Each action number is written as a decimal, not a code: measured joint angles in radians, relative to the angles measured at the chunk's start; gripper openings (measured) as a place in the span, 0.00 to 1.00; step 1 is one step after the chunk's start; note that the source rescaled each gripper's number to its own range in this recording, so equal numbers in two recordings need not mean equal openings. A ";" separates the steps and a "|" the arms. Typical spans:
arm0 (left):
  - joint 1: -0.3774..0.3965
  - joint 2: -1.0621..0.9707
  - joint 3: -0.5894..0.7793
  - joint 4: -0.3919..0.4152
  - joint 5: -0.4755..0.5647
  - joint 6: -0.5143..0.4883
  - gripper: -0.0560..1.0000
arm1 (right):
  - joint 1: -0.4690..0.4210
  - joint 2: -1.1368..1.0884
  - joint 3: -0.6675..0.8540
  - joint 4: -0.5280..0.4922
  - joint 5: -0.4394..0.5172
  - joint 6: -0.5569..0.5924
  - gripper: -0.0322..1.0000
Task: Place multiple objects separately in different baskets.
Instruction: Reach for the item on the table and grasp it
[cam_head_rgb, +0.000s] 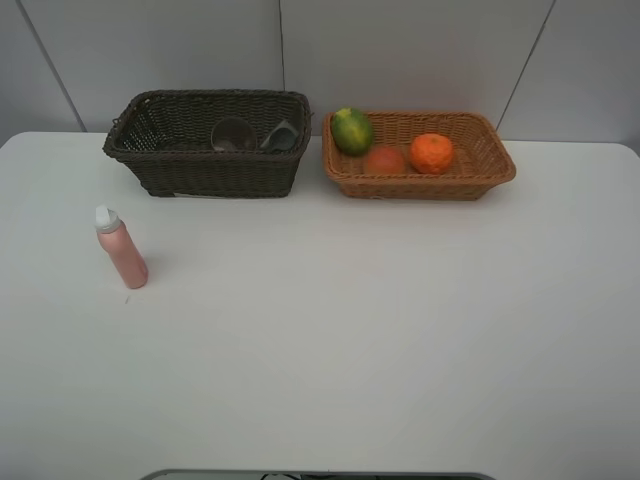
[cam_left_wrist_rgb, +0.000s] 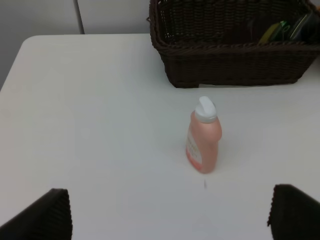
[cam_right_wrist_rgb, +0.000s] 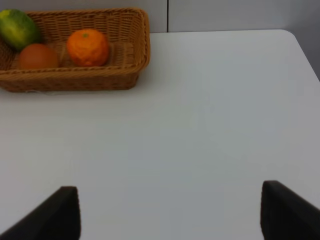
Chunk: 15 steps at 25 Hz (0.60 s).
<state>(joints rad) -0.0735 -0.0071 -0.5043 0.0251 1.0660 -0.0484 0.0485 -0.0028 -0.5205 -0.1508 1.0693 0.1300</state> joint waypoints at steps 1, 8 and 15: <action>0.000 0.000 0.000 0.000 0.000 0.000 1.00 | 0.000 0.000 0.000 0.000 0.000 0.000 0.91; 0.000 0.000 0.000 0.000 0.000 0.000 1.00 | 0.000 0.000 0.000 0.000 0.000 -0.001 0.91; 0.000 0.000 0.000 0.000 0.000 0.000 1.00 | 0.000 0.000 0.000 0.000 0.000 -0.001 0.91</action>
<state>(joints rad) -0.0735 -0.0071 -0.5043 0.0251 1.0660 -0.0484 0.0485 -0.0028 -0.5205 -0.1508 1.0693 0.1293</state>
